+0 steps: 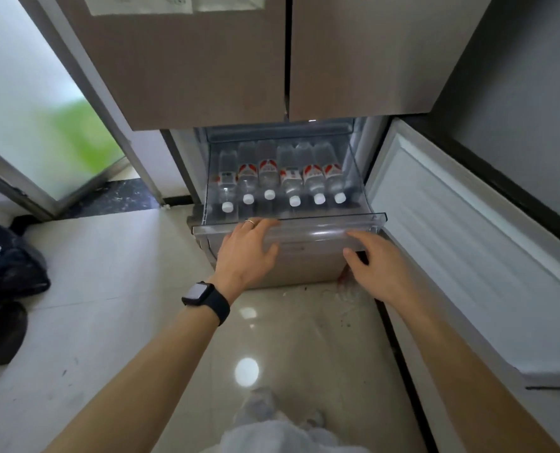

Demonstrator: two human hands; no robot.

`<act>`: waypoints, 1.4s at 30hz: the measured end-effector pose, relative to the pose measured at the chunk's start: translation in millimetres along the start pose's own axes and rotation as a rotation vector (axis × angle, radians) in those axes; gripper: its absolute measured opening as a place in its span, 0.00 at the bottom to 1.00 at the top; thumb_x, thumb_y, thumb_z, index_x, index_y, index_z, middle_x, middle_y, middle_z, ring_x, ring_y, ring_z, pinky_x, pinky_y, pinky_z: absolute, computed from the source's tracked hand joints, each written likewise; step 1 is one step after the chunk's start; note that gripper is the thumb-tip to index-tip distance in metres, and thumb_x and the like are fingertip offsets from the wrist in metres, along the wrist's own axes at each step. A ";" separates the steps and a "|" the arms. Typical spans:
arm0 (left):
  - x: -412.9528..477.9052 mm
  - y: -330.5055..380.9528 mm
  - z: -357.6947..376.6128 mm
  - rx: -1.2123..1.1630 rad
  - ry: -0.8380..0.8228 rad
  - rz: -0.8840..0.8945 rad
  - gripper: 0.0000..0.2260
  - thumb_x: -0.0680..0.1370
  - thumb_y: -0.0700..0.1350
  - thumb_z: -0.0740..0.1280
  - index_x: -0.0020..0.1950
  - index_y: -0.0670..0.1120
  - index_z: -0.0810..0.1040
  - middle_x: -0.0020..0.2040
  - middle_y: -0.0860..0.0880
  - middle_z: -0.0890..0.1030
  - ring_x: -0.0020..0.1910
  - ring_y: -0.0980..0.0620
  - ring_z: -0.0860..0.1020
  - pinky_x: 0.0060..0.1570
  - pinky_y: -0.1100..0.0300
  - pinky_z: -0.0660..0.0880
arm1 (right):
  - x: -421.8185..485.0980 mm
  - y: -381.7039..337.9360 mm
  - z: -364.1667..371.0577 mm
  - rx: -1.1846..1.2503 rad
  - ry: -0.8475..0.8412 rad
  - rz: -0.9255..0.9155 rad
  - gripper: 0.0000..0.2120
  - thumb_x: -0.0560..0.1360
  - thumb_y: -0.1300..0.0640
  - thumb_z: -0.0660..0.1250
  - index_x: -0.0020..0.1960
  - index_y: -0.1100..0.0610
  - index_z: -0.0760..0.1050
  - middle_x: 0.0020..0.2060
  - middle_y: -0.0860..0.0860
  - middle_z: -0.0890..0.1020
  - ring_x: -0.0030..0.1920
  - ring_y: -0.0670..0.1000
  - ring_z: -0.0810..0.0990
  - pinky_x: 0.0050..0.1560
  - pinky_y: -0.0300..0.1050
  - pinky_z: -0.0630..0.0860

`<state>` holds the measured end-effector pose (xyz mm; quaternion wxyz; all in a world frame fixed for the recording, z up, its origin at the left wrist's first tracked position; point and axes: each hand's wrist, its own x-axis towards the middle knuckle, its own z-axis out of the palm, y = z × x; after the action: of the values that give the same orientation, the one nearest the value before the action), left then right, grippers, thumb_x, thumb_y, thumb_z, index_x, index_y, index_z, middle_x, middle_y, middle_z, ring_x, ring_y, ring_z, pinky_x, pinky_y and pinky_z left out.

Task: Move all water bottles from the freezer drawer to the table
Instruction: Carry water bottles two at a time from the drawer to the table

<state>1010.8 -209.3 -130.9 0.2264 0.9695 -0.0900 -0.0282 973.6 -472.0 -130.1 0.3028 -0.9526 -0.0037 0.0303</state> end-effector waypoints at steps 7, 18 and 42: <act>80.7 10.1 30.1 -0.104 -0.061 -0.055 0.21 0.80 0.51 0.65 0.74 0.53 0.71 0.71 0.48 0.73 0.69 0.45 0.71 0.64 0.45 0.72 | 108.9 20.2 -5.4 -0.016 -0.031 -0.018 0.20 0.80 0.54 0.65 0.71 0.54 0.73 0.67 0.53 0.77 0.65 0.55 0.75 0.64 0.43 0.67; 222.1 27.9 100.1 -0.492 -0.422 -0.299 0.19 0.80 0.47 0.65 0.71 0.46 0.70 0.66 0.44 0.77 0.64 0.42 0.75 0.59 0.52 0.73 | 230.5 47.2 36.3 0.225 -0.238 0.408 0.10 0.80 0.60 0.64 0.60 0.57 0.75 0.52 0.53 0.78 0.52 0.55 0.77 0.53 0.50 0.73; 264.5 26.9 122.6 -1.133 -0.356 -0.829 0.22 0.82 0.64 0.60 0.64 0.48 0.74 0.43 0.51 0.76 0.41 0.53 0.75 0.42 0.58 0.75 | 295.2 84.4 92.1 0.482 -0.439 0.755 0.12 0.81 0.44 0.63 0.55 0.53 0.73 0.48 0.55 0.81 0.49 0.57 0.83 0.55 0.60 0.81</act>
<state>1254.5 -335.7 -232.5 0.6466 0.6385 0.2781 -0.3113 1261.8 -480.4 -270.3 0.4744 -0.7615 0.2849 0.3375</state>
